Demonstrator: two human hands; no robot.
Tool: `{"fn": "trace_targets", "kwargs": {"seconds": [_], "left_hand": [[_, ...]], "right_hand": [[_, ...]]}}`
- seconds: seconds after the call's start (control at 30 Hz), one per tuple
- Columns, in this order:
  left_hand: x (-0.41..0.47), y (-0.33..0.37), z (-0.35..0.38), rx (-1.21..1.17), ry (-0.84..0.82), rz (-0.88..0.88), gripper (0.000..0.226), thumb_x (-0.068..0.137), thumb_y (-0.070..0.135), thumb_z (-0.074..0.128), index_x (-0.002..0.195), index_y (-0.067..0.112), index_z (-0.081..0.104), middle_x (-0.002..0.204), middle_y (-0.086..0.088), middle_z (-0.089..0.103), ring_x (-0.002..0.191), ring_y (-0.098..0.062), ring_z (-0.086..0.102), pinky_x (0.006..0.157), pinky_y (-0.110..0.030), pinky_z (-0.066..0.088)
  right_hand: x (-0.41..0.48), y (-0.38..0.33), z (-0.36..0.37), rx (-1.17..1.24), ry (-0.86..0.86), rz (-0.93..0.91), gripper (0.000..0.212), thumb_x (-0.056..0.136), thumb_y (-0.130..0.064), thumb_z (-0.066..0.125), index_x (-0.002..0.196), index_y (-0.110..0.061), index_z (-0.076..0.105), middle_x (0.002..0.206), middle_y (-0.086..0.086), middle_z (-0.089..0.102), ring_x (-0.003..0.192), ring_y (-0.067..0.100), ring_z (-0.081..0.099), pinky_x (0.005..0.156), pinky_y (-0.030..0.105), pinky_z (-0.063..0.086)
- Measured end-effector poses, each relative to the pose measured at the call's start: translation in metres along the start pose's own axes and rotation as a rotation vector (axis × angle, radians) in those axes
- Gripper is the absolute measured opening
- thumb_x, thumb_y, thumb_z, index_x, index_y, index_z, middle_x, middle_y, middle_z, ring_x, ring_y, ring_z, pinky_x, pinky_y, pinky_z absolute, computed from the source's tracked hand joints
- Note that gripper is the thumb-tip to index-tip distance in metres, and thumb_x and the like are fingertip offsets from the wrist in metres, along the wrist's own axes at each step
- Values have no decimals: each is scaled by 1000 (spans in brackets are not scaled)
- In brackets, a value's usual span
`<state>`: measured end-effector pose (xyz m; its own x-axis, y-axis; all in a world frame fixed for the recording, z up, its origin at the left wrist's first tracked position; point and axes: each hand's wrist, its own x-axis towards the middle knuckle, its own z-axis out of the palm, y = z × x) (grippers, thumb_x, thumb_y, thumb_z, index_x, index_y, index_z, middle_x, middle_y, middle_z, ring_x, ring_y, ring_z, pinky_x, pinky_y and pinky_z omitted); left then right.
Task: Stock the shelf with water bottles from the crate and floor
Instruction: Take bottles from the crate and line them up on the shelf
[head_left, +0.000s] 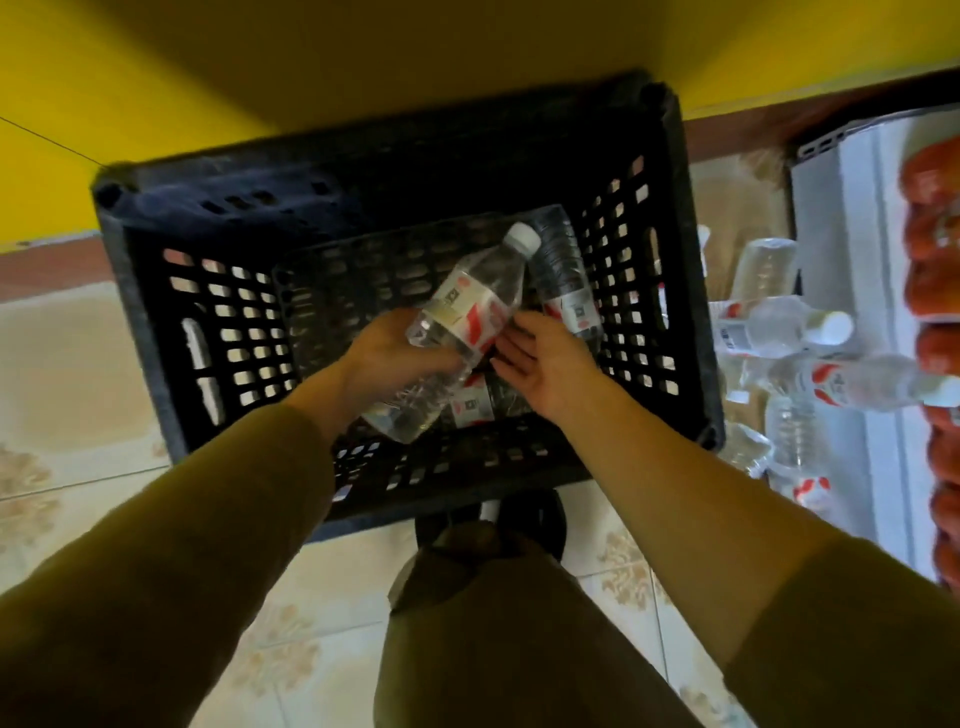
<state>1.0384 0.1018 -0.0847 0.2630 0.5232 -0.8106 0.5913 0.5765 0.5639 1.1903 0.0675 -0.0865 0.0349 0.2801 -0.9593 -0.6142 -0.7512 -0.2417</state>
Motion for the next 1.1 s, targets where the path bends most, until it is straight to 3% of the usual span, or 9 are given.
{"fn": "trace_targets", "kwargs": {"seconds": [0.1, 0.27, 0.43, 0.53, 0.67, 0.8, 0.9, 1.03, 1.1], "left_hand": [[-42, 29, -2, -201, -72, 23, 28, 67, 21, 74, 92, 28, 62, 92, -1, 67, 90, -22, 64, 81, -34, 51], [-104, 78, -8, -326, -251, 7, 51, 76, 27, 68, 124, 17, 54, 119, -15, 63, 109, -34, 61, 98, -56, 44], [-157, 137, 1, -391, -363, 106, 45, 81, 17, 54, 125, 10, 53, 110, -11, 65, 101, -26, 63, 86, -38, 49], [-176, 169, 5, -407, -410, 156, 48, 81, 17, 54, 128, 11, 50, 115, -12, 63, 106, -27, 61, 92, -41, 48], [-205, 219, 21, -416, -251, 151, 64, 67, 27, 70, 126, 14, 52, 119, -13, 64, 108, -30, 63, 88, -42, 51], [-233, 267, 47, -208, -15, 290, 46, 71, 19, 76, 114, 20, 58, 101, 4, 68, 90, -7, 66, 74, -23, 55], [-254, 294, 64, -184, -42, 421, 44, 76, 20, 74, 117, 23, 59, 104, 5, 67, 85, 1, 63, 70, -13, 53], [-268, 327, 86, -182, -277, 375, 63, 60, 48, 77, 117, 30, 60, 122, -2, 62, 109, -19, 61, 94, -40, 50], [-278, 345, 109, -124, -424, 363, 48, 68, 43, 74, 113, 27, 64, 114, -1, 68, 106, -18, 65, 93, -40, 51]], "right_hand": [[-53, -11, 5, 4, -84, -72, 13, 94, -18, 50, 87, -16, 60, 90, 3, 64, 84, 13, 61, 82, 30, 49], [-140, -42, 1, -26, -167, -183, 17, 94, -23, 51, 100, -11, 63, 98, 6, 69, 86, 13, 64, 77, 27, 54], [-212, -75, -11, -49, -182, -312, 10, 93, -22, 54, 91, -15, 60, 88, 0, 68, 83, 12, 65, 69, 22, 55], [-244, -93, -18, -54, -210, -380, 11, 93, -23, 53, 93, -16, 62, 91, 0, 69, 88, 13, 65, 79, 26, 54], [-286, -119, -30, -26, -147, -467, 14, 94, -26, 53, 89, -18, 63, 85, 0, 69, 81, 15, 65, 77, 28, 53], [-317, -136, -30, -99, -51, -591, 32, 85, -37, 64, 110, -16, 64, 99, 2, 73, 86, 15, 70, 62, 22, 53], [-336, -152, -47, 18, -29, -651, 40, 84, -32, 66, 117, -9, 60, 108, 13, 69, 93, 25, 69, 66, 29, 54], [-375, -172, -93, 260, -266, -626, 30, 92, -32, 48, 111, -10, 58, 95, 9, 67, 81, 20, 67, 72, 32, 57], [-392, -179, -120, 283, -296, -638, 34, 88, -35, 48, 110, -11, 57, 91, 7, 68, 79, 19, 67, 73, 32, 56]]}}
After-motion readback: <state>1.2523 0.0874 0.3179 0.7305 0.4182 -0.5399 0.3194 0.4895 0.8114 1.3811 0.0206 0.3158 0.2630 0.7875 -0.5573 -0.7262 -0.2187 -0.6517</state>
